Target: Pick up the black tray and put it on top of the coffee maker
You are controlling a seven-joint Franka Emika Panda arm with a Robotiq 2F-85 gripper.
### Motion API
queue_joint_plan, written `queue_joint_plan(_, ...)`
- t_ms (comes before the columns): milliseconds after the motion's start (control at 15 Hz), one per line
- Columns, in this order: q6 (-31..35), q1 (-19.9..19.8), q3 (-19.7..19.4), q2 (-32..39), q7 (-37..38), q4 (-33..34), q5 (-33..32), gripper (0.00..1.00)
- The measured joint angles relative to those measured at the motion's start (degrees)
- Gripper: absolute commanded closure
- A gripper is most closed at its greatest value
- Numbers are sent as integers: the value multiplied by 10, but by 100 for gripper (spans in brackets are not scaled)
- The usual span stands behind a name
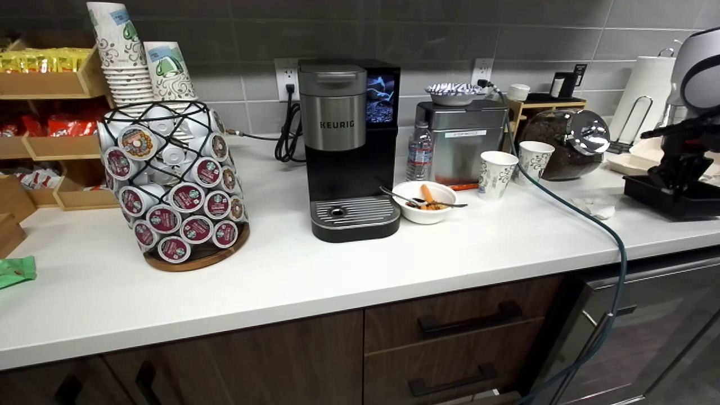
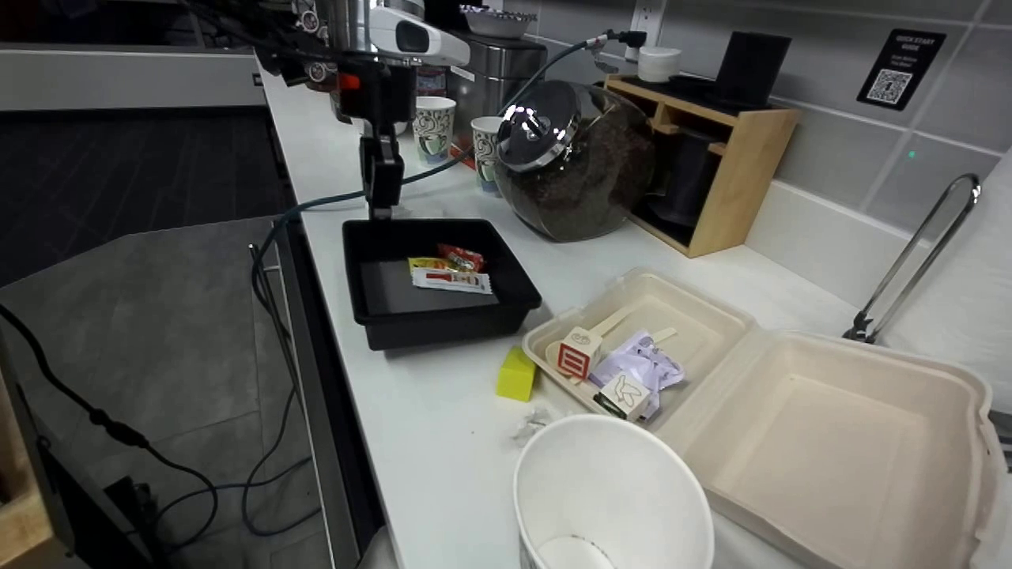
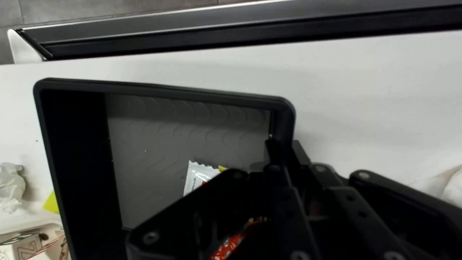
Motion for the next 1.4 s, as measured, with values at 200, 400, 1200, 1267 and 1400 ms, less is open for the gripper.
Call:
queue_joint_plan(200, -56, 2, 0, -38, -10, -1, -5, 98)
queue_joint_plan(400, -71, 9, 1, -79, -11, -11, -23, 98)
queue_joint_plan(1200, -88, 81, 104, -252, -74, -59, -161, 98)
queue_joint_plan(1267, -91, 94, 116, -257, -86, -58, -161, 98)
queue_joint_plan(1400, -93, 121, 136, -265, -114, -54, -157, 98)
